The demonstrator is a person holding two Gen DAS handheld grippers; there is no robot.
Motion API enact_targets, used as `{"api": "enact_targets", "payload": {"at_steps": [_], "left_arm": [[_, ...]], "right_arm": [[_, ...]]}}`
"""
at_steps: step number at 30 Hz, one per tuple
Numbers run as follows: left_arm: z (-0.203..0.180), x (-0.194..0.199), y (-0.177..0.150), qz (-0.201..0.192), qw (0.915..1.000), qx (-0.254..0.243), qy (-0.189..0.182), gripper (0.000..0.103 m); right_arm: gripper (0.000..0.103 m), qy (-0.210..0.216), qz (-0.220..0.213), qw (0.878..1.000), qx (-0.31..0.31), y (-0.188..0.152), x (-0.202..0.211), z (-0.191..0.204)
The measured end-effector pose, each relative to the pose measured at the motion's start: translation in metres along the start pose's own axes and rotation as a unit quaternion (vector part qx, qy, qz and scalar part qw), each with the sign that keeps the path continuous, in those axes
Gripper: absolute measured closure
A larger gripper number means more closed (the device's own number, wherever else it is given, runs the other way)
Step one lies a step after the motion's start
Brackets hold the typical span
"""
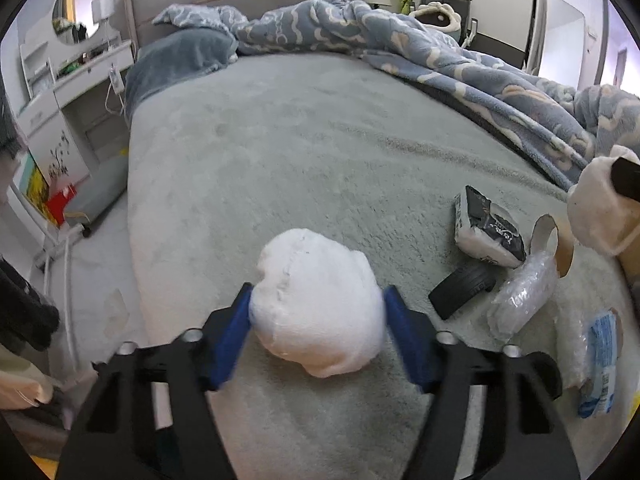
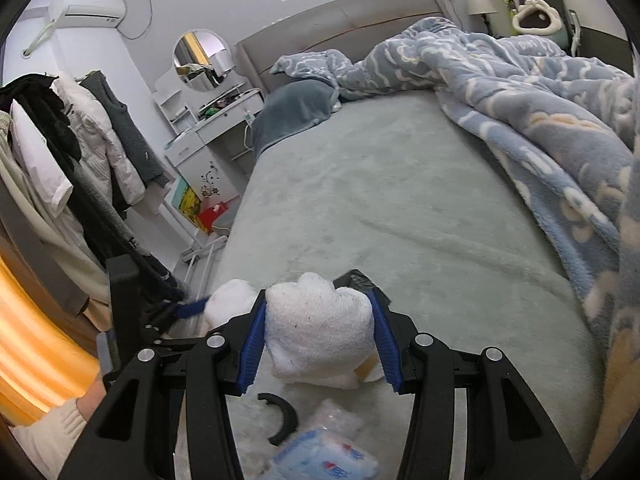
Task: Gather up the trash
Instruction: 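Carry the tissue ball with the right tool over the bin and release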
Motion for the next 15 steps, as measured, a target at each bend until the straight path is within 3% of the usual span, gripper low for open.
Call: {"api": "enact_targets", "payload": {"at_steps": [2,5,15], "left_arm": [[0.000,0.001,-0.002,0.002,0.9999,0.006,-0.010,0.046],[0.003,0.007,-0.004,-0.001,0.9996,0.018,-0.021,0.050],[0.009,0.042,-0.018,-0.030,0.9985,0.027,-0.037,0.052]], "right_arm": [[0.053,0.009,-0.003,1.000,-0.006,0.002,0.000,0.004],[0.053,0.000,0.001,1.000,0.009,0.001,-0.002,0.016],[0.053,-0.013,0.012,0.999,0.029,-0.002,-0.023,0.049]]}}
Point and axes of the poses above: each gripper's, at about its wrist camera, not at the fingertips, and x roughly against the way its jaws point, z to its left, y to its top, the point moved 9 cm from there along -x, roughly the way its jaws point, and after that the axes turned 15 degrees about z, right-handed, at the moved point
